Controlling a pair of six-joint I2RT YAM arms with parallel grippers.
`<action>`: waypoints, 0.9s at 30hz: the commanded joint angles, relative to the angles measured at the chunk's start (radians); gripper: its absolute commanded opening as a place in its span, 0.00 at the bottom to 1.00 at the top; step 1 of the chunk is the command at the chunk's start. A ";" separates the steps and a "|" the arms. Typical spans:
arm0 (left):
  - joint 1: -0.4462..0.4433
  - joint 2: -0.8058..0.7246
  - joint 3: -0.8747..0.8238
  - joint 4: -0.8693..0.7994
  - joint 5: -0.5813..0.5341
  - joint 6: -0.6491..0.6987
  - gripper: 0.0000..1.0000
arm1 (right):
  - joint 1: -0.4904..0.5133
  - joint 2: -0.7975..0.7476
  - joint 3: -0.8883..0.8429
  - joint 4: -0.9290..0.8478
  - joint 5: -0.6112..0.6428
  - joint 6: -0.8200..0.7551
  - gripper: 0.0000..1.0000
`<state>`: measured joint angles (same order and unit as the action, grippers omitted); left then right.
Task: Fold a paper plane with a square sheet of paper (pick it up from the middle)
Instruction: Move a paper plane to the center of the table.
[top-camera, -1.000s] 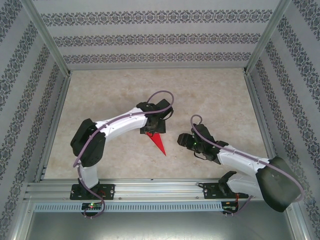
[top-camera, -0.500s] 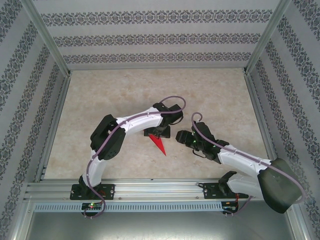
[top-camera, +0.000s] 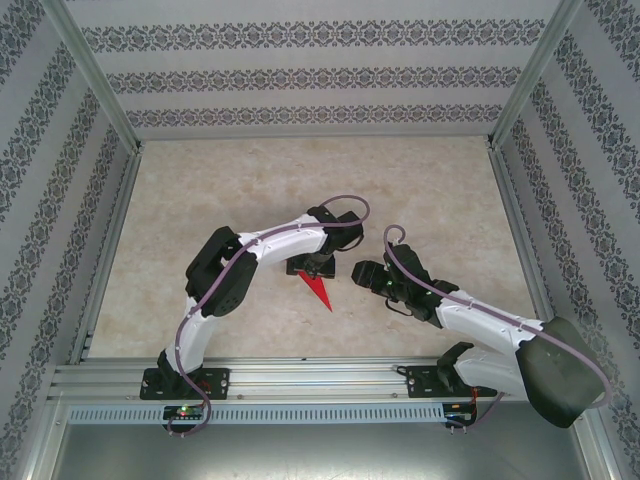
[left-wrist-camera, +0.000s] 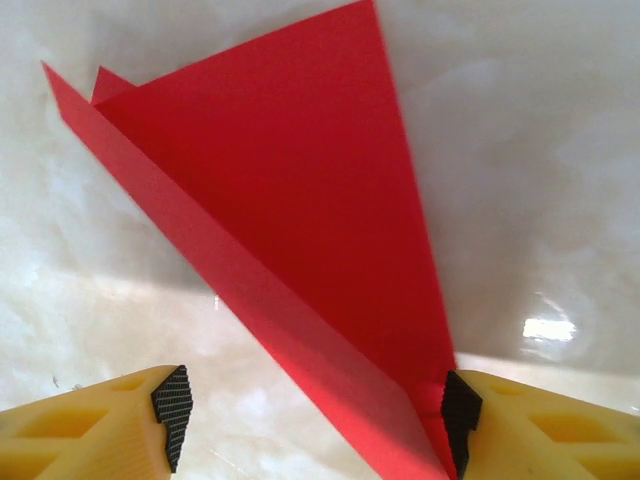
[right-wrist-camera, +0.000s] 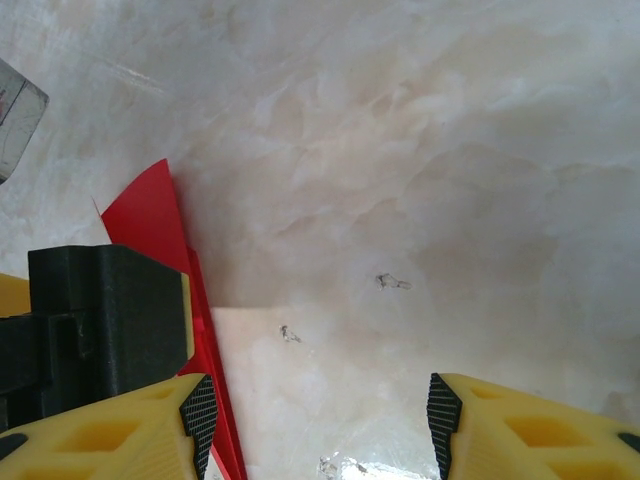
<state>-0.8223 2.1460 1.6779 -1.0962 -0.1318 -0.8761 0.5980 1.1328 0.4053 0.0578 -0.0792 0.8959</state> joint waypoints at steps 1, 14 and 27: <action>0.017 -0.042 -0.023 -0.032 -0.006 0.002 0.66 | 0.004 0.019 0.010 0.023 -0.009 0.014 0.60; 0.026 -0.197 -0.189 0.078 -0.024 -0.011 0.50 | 0.045 0.182 0.111 0.084 -0.162 -0.042 0.56; 0.065 -0.298 -0.342 0.182 -0.006 -0.029 0.39 | 0.106 0.399 0.264 0.103 -0.250 -0.096 0.51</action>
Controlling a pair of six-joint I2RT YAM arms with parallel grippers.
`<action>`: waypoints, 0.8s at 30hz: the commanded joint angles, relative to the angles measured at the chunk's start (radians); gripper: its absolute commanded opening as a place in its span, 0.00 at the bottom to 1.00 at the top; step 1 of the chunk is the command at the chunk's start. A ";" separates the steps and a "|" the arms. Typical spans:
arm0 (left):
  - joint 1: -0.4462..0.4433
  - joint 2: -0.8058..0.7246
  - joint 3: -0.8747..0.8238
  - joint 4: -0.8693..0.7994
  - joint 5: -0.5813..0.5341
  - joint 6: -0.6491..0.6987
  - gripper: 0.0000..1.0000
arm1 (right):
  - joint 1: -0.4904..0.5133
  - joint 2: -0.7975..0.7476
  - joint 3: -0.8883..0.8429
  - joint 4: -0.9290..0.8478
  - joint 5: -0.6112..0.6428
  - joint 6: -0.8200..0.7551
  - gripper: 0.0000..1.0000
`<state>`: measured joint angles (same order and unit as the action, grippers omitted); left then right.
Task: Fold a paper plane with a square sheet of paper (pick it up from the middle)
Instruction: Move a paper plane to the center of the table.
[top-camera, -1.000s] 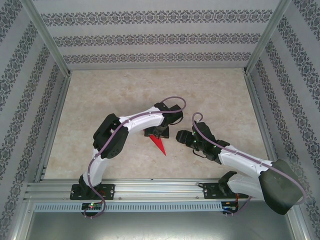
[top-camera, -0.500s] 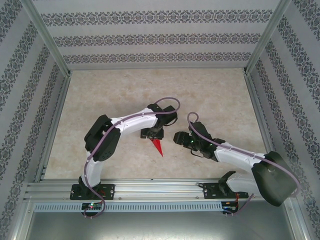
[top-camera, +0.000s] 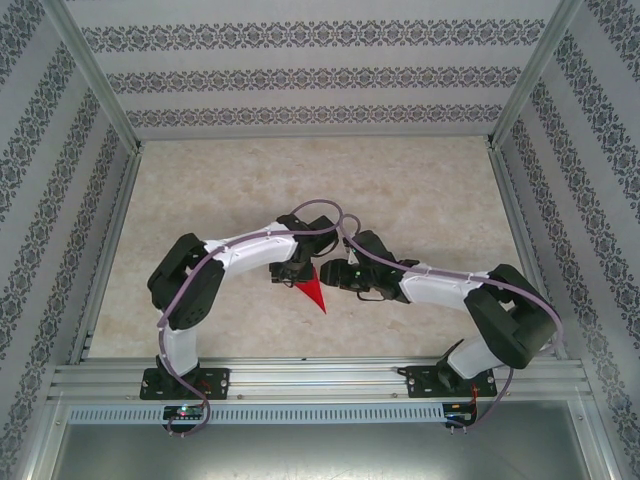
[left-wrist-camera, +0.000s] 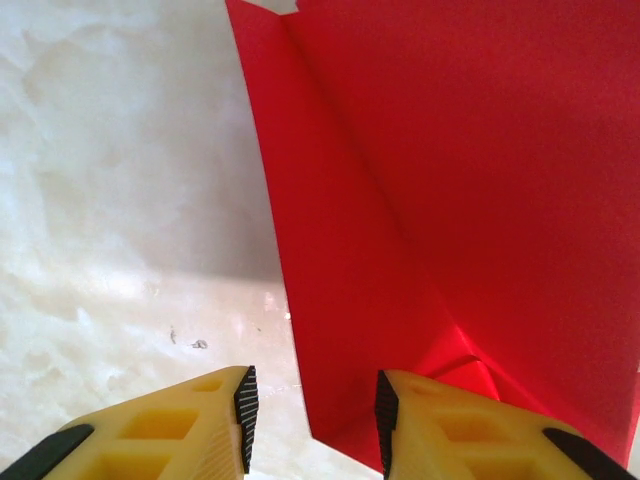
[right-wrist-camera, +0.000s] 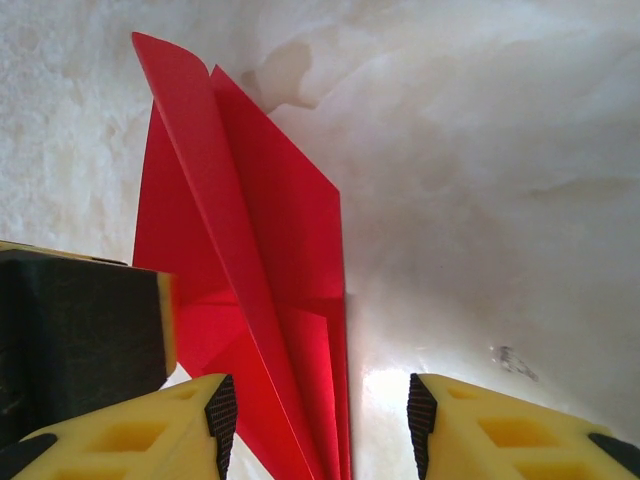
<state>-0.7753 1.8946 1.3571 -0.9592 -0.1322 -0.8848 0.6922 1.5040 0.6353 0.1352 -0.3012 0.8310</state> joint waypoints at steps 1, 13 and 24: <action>0.019 -0.052 -0.030 0.054 -0.002 -0.020 0.39 | 0.014 0.038 0.042 0.024 -0.036 -0.033 0.51; 0.024 -0.069 -0.052 0.069 -0.001 -0.018 0.39 | 0.021 0.172 0.097 0.079 -0.120 -0.026 0.50; 0.024 -0.071 -0.051 0.063 -0.001 -0.017 0.39 | 0.028 0.225 0.104 0.112 -0.196 -0.030 0.50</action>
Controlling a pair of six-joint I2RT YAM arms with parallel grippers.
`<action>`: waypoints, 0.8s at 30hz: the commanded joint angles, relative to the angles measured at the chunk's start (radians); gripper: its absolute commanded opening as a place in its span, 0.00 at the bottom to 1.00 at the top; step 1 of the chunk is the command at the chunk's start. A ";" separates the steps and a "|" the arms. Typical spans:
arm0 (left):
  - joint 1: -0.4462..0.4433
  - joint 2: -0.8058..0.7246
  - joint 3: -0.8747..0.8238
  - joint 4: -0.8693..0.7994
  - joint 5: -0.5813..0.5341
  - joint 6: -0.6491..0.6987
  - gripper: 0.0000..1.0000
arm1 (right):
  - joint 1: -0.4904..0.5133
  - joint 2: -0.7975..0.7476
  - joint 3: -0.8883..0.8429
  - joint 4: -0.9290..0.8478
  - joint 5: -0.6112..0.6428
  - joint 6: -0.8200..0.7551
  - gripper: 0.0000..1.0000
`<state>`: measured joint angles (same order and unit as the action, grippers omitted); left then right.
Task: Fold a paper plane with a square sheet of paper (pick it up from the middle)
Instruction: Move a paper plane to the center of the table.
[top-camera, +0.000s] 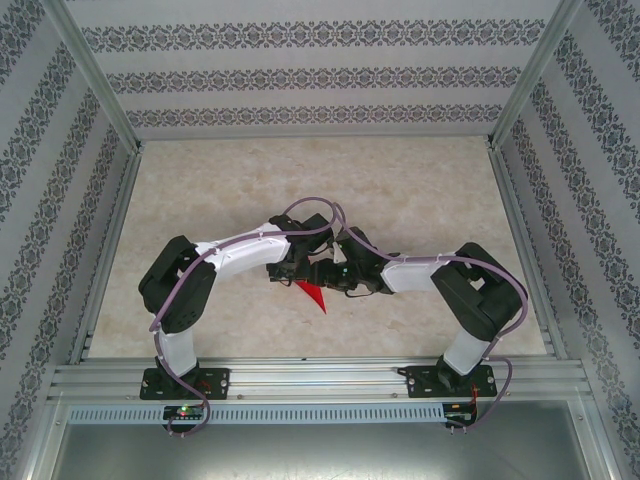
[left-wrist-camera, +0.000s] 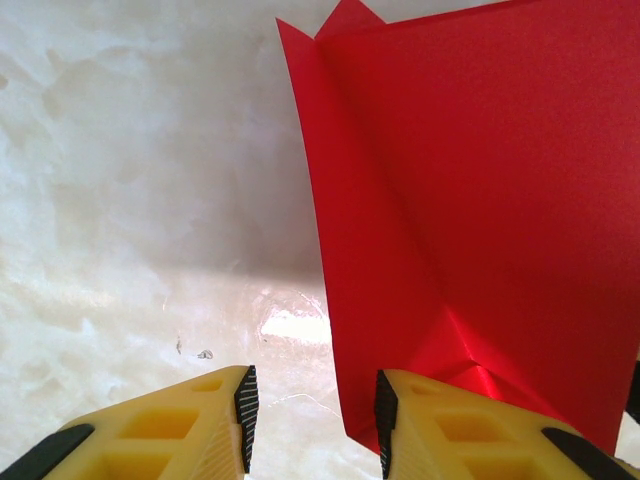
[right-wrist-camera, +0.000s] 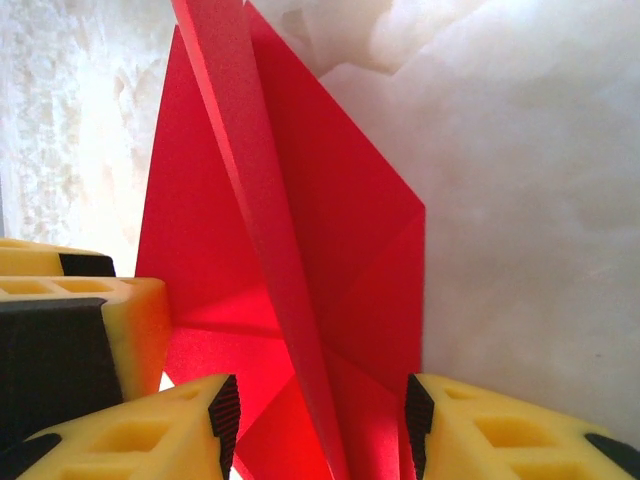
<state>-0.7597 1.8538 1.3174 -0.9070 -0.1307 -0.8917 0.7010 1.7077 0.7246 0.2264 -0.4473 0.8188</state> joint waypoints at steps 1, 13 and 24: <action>0.008 -0.030 -0.013 0.010 -0.004 -0.012 0.39 | 0.020 0.023 0.012 0.023 -0.056 -0.020 0.50; 0.010 -0.033 -0.014 0.006 -0.004 -0.013 0.39 | 0.024 -0.011 -0.013 0.031 -0.064 -0.045 0.51; 0.010 -0.046 -0.020 0.010 -0.009 -0.021 0.39 | 0.026 0.004 -0.007 0.019 -0.054 -0.072 0.51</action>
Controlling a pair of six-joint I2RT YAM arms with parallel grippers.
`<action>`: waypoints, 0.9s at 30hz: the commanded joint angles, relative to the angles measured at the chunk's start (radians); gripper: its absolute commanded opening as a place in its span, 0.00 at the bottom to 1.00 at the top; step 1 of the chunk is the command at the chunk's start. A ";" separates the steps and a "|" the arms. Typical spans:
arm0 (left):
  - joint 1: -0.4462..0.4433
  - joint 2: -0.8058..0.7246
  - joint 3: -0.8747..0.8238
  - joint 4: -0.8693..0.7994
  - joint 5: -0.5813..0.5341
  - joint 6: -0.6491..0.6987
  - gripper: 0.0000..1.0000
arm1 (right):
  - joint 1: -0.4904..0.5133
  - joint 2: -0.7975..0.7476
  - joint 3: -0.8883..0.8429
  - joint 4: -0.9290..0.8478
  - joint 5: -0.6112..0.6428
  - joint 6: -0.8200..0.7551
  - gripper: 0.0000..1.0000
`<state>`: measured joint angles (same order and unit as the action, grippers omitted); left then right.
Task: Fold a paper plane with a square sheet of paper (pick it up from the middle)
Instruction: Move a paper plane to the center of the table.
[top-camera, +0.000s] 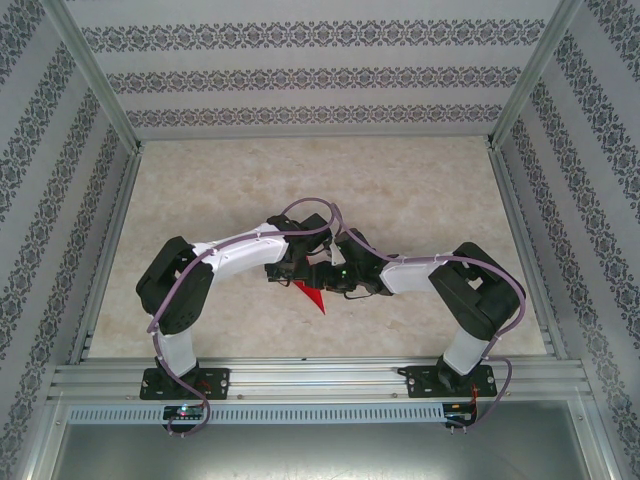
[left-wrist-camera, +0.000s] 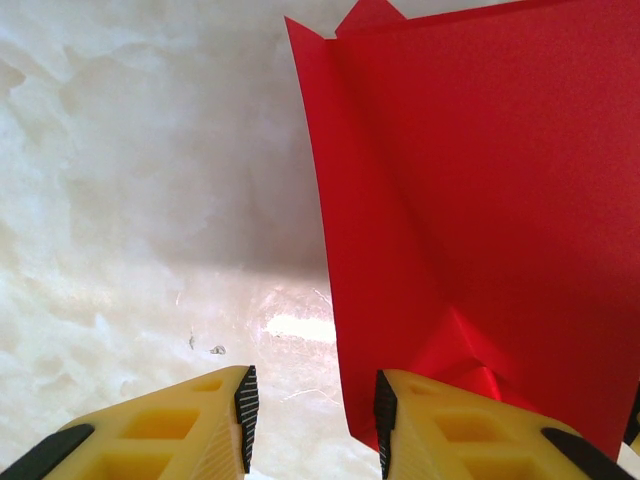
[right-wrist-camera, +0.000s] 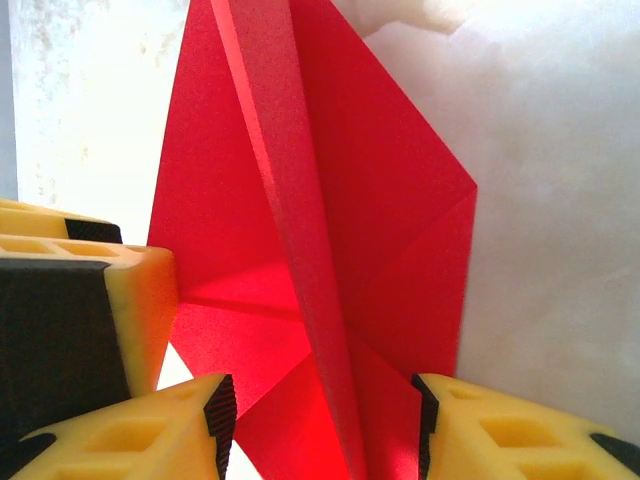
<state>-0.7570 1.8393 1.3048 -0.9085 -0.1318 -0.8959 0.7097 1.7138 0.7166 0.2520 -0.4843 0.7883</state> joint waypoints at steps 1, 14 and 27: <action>0.007 -0.032 -0.007 0.013 -0.006 -0.015 0.39 | 0.020 0.000 0.001 -0.013 -0.008 -0.044 0.50; 0.008 -0.036 -0.012 0.017 -0.006 -0.015 0.40 | 0.019 -0.023 -0.028 0.032 -0.058 -0.063 0.55; 0.010 -0.045 -0.021 0.028 -0.002 -0.014 0.40 | 0.014 -0.017 -0.020 0.008 -0.063 -0.100 0.51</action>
<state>-0.7570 1.8240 1.2930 -0.9077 -0.1314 -0.8959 0.7116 1.7004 0.6952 0.2729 -0.5148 0.7345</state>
